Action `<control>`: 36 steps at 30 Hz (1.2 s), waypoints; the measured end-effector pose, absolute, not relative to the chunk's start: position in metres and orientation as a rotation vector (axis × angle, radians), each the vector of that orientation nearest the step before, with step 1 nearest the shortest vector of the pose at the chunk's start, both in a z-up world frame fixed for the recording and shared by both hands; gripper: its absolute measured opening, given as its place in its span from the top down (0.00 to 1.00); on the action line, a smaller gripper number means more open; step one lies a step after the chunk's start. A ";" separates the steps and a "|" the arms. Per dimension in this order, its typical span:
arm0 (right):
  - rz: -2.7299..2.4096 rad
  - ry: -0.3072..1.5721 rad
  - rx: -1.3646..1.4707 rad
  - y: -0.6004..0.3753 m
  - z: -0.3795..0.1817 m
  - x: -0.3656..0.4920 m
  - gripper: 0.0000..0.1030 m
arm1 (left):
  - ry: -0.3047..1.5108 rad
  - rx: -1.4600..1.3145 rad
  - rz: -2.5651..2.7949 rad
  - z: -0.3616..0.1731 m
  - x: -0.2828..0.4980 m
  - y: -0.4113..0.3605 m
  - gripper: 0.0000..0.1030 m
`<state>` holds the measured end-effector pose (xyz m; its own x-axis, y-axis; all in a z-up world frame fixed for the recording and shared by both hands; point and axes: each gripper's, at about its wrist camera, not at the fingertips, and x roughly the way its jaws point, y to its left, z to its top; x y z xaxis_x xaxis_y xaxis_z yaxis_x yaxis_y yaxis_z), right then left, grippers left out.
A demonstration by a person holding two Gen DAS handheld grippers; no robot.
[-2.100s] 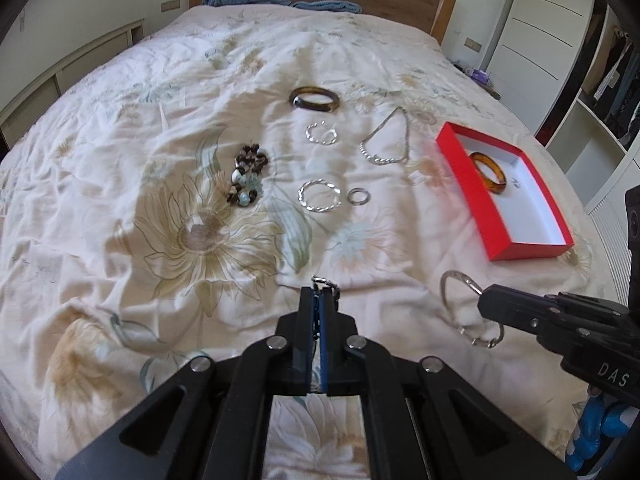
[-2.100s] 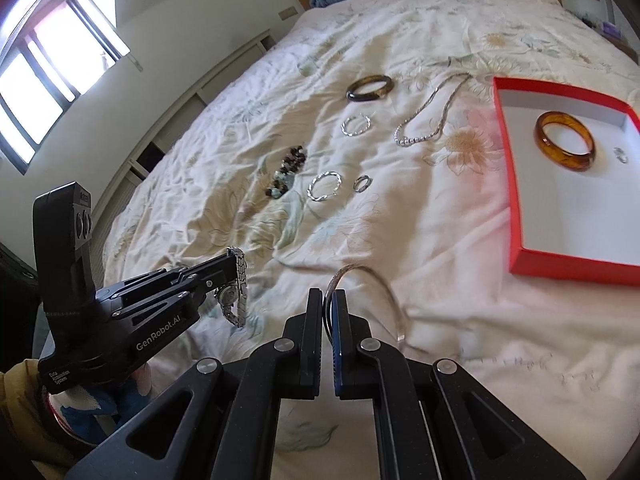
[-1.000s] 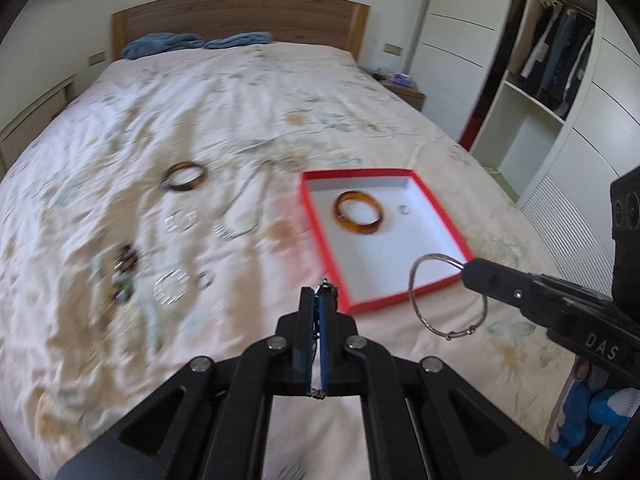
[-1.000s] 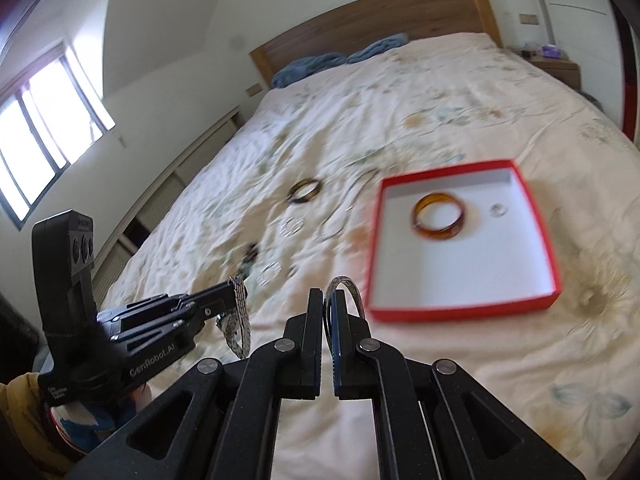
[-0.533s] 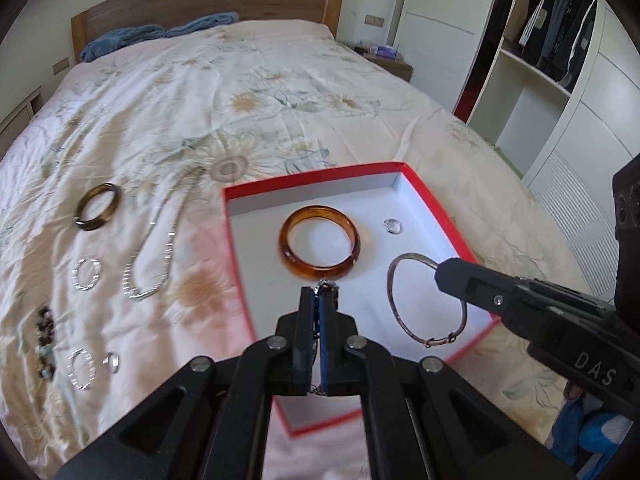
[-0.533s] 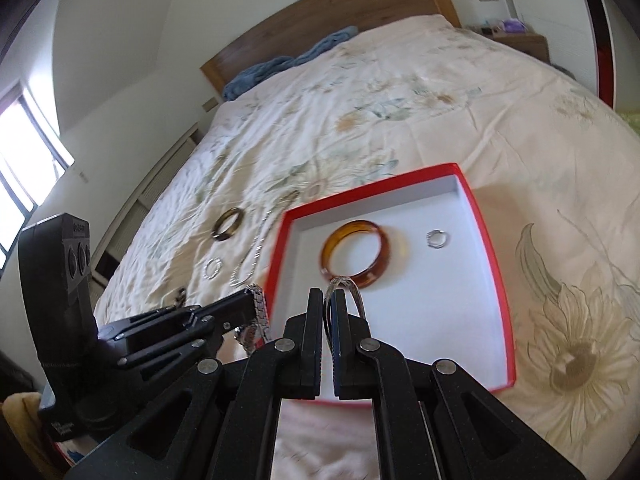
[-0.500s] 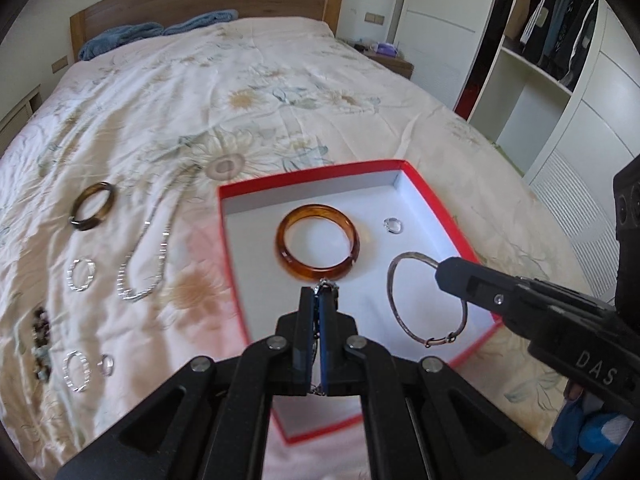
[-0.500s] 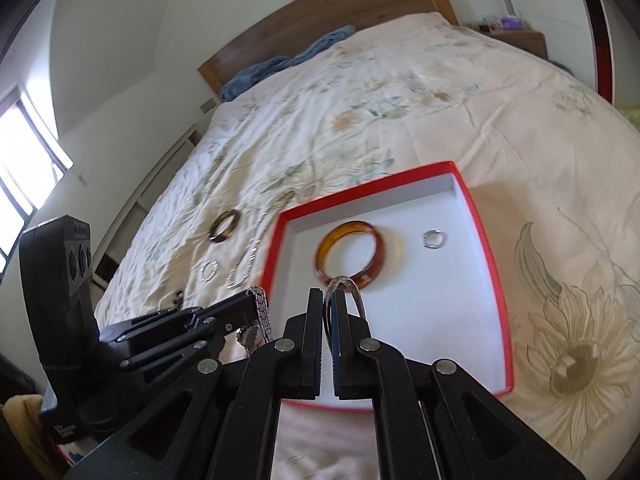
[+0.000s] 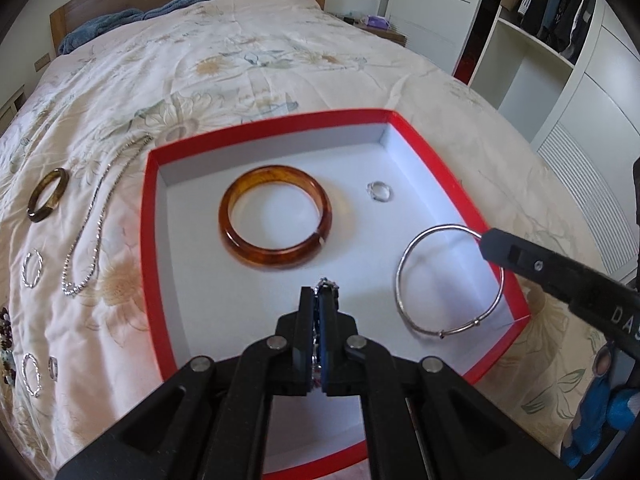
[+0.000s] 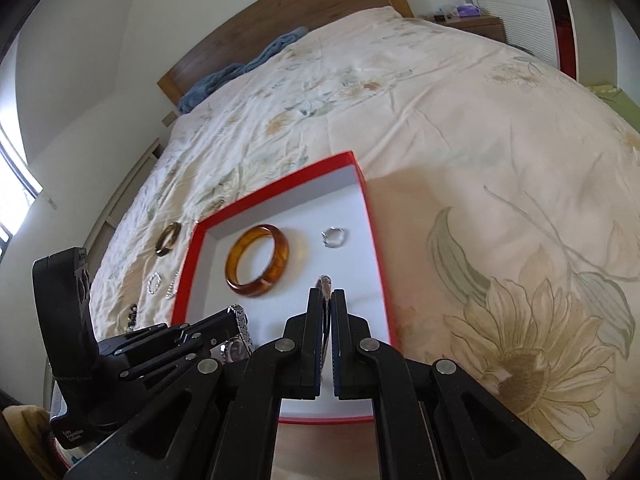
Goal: Organize jewelry
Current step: 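Carry the chain bracelet and hoop bangle into the red box and release both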
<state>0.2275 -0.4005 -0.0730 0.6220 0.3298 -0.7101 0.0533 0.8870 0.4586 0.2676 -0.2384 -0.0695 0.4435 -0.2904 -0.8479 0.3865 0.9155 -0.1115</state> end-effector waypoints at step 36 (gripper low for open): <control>-0.009 0.871 0.227 -0.351 -0.002 0.141 0.46 | 0.844 0.006 -0.312 0.028 0.194 -0.154 0.66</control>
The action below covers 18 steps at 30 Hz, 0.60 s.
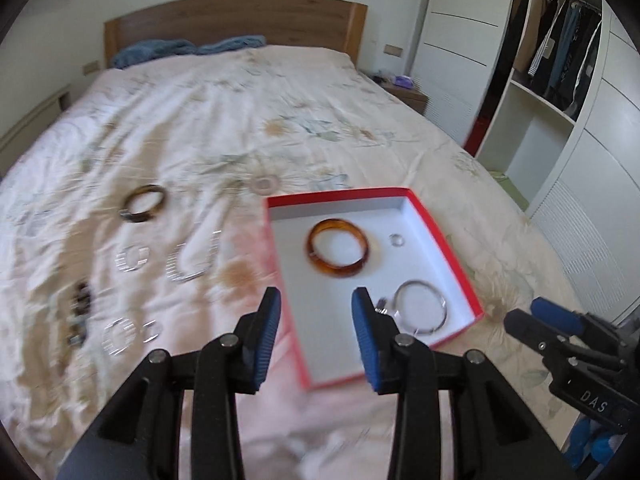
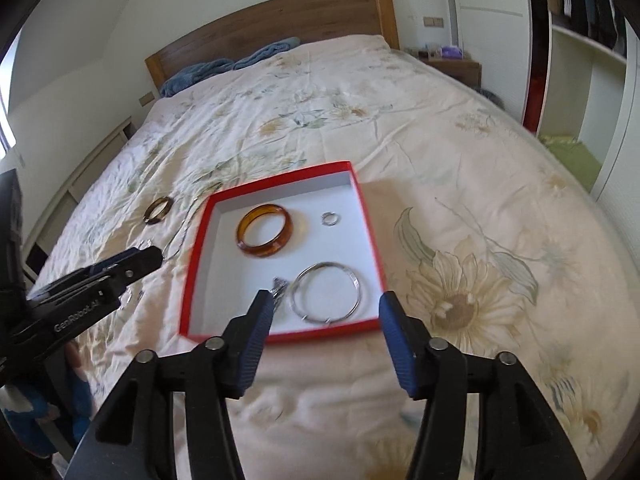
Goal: Organize jewelry
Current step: 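Withdraw both open tools from the red box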
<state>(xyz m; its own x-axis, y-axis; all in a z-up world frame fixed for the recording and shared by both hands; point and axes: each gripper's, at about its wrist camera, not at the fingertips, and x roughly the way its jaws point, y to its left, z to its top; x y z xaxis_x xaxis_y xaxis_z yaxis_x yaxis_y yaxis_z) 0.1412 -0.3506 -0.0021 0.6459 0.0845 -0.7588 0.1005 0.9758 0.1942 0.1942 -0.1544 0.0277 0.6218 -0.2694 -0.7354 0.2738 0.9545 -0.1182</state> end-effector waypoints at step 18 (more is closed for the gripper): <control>0.007 0.734 0.033 -0.240 0.074 0.023 0.25 | 0.778 -0.062 -0.194 0.068 0.062 -0.052 0.66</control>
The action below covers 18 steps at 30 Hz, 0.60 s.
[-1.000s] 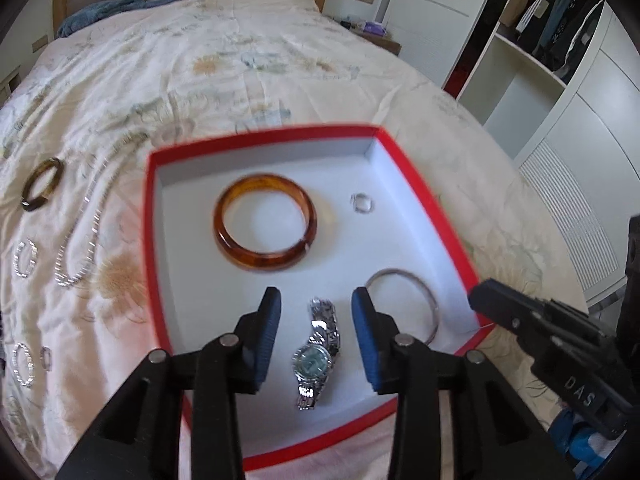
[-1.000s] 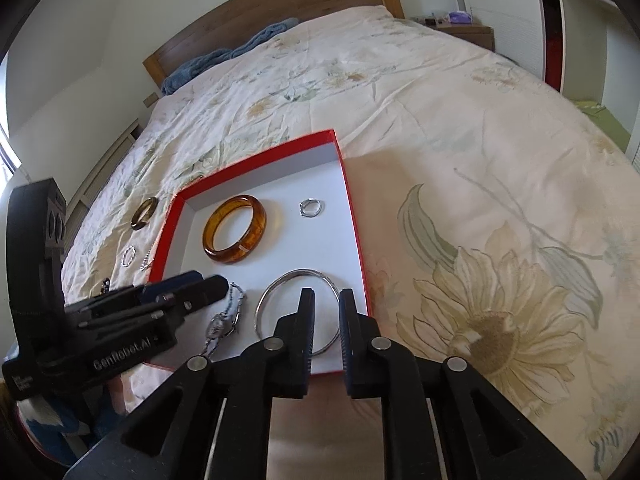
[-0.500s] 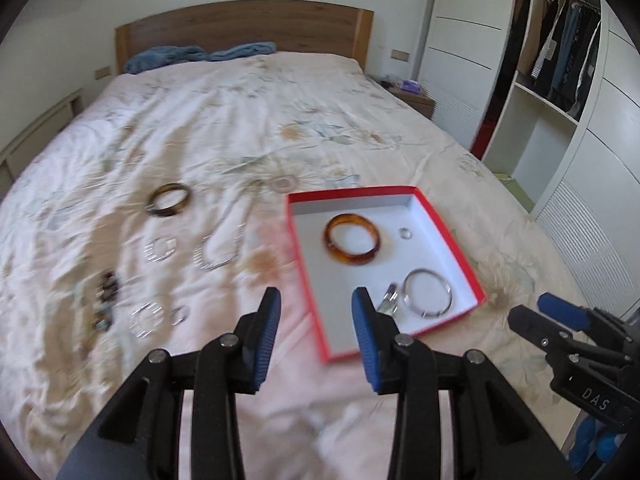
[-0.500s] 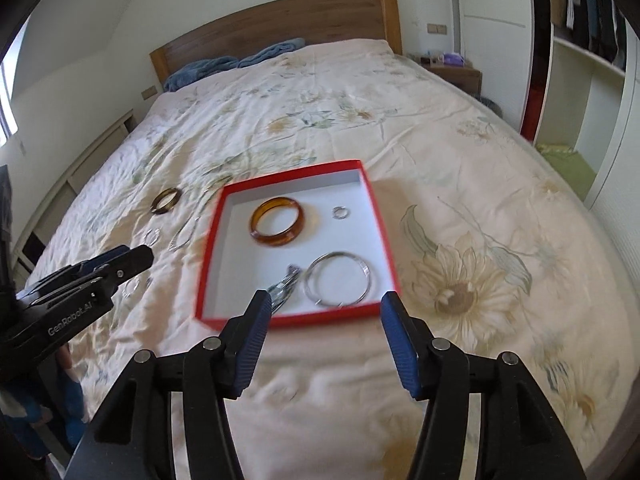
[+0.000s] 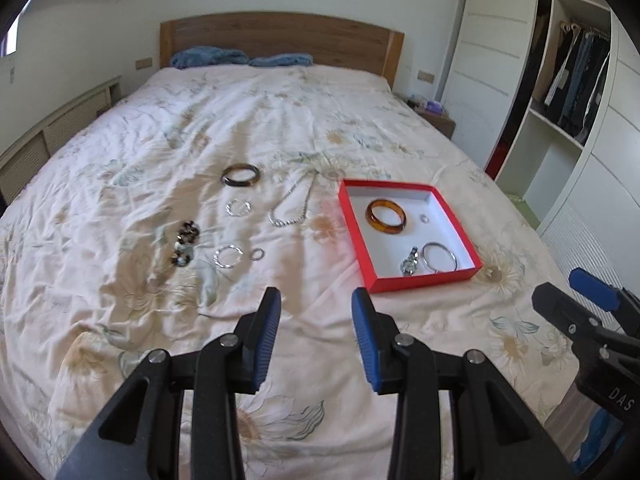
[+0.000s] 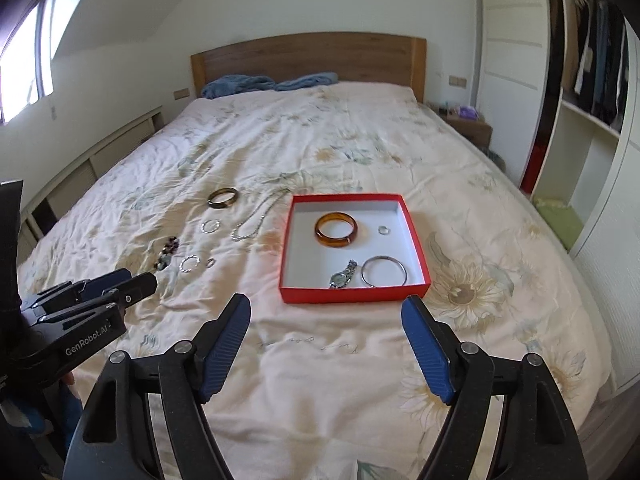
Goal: Organize jewelry
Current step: 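Withdraw both open tools from the red box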
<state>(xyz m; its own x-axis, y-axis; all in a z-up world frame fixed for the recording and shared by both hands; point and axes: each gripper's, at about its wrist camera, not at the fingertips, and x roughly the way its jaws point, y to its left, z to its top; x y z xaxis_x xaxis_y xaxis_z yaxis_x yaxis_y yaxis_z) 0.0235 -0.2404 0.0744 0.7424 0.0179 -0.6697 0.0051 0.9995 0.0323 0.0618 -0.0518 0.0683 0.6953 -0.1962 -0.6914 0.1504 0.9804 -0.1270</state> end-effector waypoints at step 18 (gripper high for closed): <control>0.022 0.650 -0.123 -0.191 0.114 -0.024 0.23 | 0.756 -0.037 -0.173 0.088 0.020 -0.021 0.58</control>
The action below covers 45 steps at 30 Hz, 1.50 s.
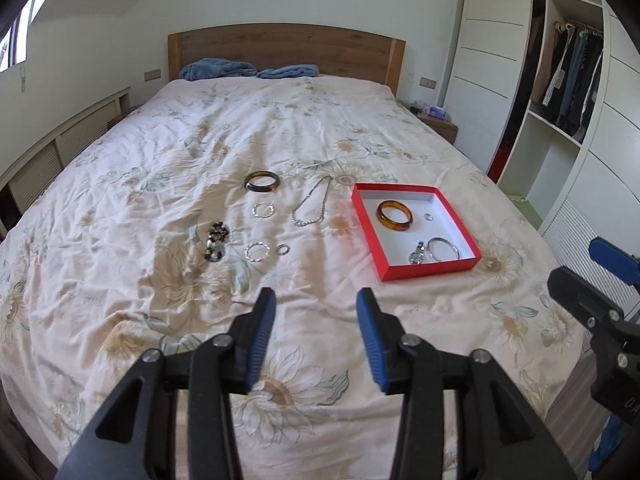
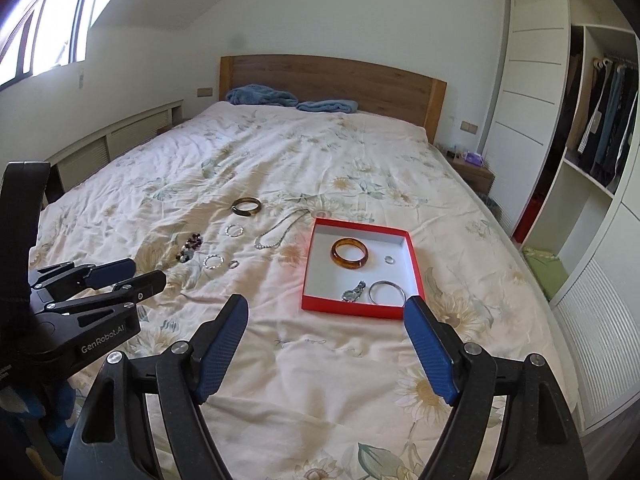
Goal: Organize jewelry
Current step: 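Withdraw both open tools from the red box, then grasp the twisted silver hoop earring with the left tool while the right tool grasps a silver ring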
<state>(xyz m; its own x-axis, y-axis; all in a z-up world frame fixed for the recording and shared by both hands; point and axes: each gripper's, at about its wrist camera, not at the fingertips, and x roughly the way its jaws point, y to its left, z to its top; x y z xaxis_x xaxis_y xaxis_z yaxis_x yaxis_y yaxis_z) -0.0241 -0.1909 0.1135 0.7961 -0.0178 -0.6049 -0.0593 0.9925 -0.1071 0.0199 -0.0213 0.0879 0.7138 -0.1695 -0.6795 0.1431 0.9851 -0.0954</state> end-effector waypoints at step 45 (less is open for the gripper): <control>0.431 0.877 0.057 -0.145 0.000 0.134 0.69 | 0.935 -0.194 -0.125 -0.015 0.158 0.062 0.68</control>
